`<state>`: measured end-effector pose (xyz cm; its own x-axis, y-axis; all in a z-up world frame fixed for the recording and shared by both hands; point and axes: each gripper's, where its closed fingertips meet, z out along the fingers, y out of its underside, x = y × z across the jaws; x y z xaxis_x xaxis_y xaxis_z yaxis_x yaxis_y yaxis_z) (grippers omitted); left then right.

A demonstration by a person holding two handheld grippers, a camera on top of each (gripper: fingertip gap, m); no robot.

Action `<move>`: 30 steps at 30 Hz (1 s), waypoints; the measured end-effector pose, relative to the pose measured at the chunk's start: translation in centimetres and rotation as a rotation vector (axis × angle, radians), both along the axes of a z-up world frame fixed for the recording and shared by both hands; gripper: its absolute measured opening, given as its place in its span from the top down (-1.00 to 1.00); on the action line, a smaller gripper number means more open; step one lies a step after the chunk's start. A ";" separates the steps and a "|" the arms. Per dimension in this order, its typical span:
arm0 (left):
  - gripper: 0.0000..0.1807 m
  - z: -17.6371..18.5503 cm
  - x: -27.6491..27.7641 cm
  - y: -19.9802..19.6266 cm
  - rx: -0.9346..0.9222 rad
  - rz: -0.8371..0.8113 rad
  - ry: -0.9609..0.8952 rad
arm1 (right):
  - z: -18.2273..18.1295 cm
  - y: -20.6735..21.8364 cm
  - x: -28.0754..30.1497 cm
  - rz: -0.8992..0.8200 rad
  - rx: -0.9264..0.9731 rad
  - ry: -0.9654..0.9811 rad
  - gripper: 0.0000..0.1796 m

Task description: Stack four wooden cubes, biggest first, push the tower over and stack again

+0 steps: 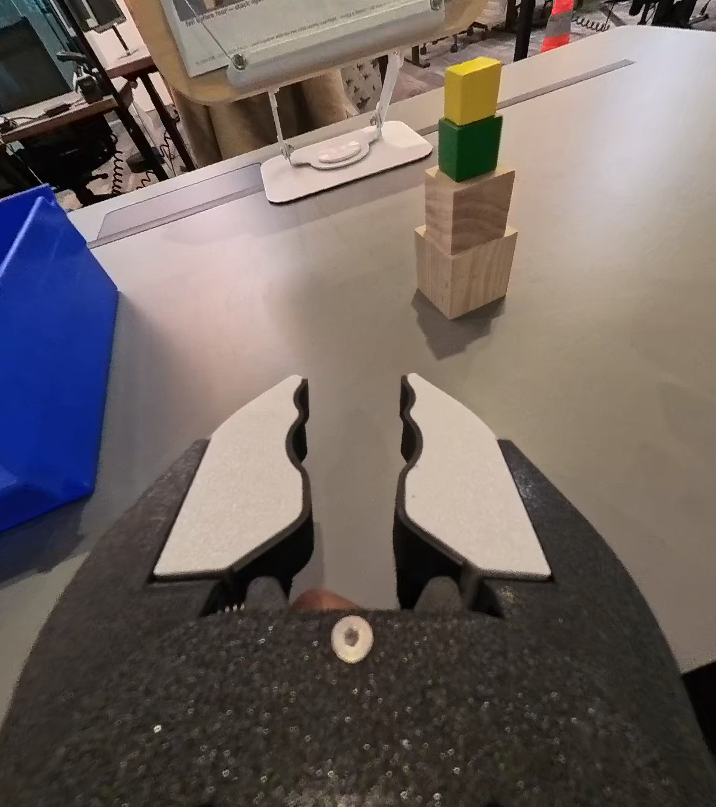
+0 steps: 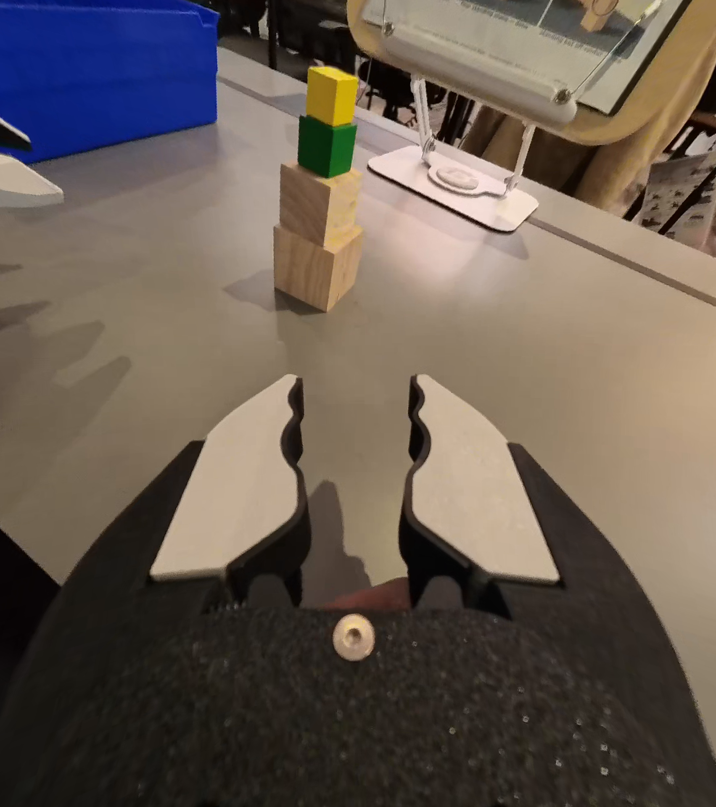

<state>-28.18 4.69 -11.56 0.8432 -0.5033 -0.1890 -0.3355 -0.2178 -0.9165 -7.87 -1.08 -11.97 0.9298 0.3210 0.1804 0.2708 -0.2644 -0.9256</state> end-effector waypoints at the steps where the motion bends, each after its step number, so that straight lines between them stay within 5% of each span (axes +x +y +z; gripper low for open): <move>1: 0.56 -0.1 0.0 0.0 -0.004 -0.001 -0.001 | -0.2 0.0 0.1 0.002 -0.014 0.002 0.48; 8: 0.55 -0.4 1.1 -0.1 -0.031 -0.057 0.001 | -0.4 -0.2 -0.1 0.029 -0.037 0.033 0.47; 12: 0.48 3.5 5.2 1.6 -0.018 -0.290 0.013 | -0.6 -0.2 0.1 0.033 -0.060 0.057 0.47; 17: 0.49 4.5 9.7 5.6 -0.070 -0.650 0.353 | -1.2 -0.1 -0.3 0.052 -0.088 0.026 0.47; 25: 0.49 5.9 12.6 7.3 -0.205 -0.955 0.494 | -1.2 -0.2 -0.5 0.072 -0.092 0.025 0.48; 30: 0.58 5.2 13.2 7.5 -0.266 -1.006 0.553 | -1.3 -0.3 -0.5 0.084 -0.103 0.052 0.48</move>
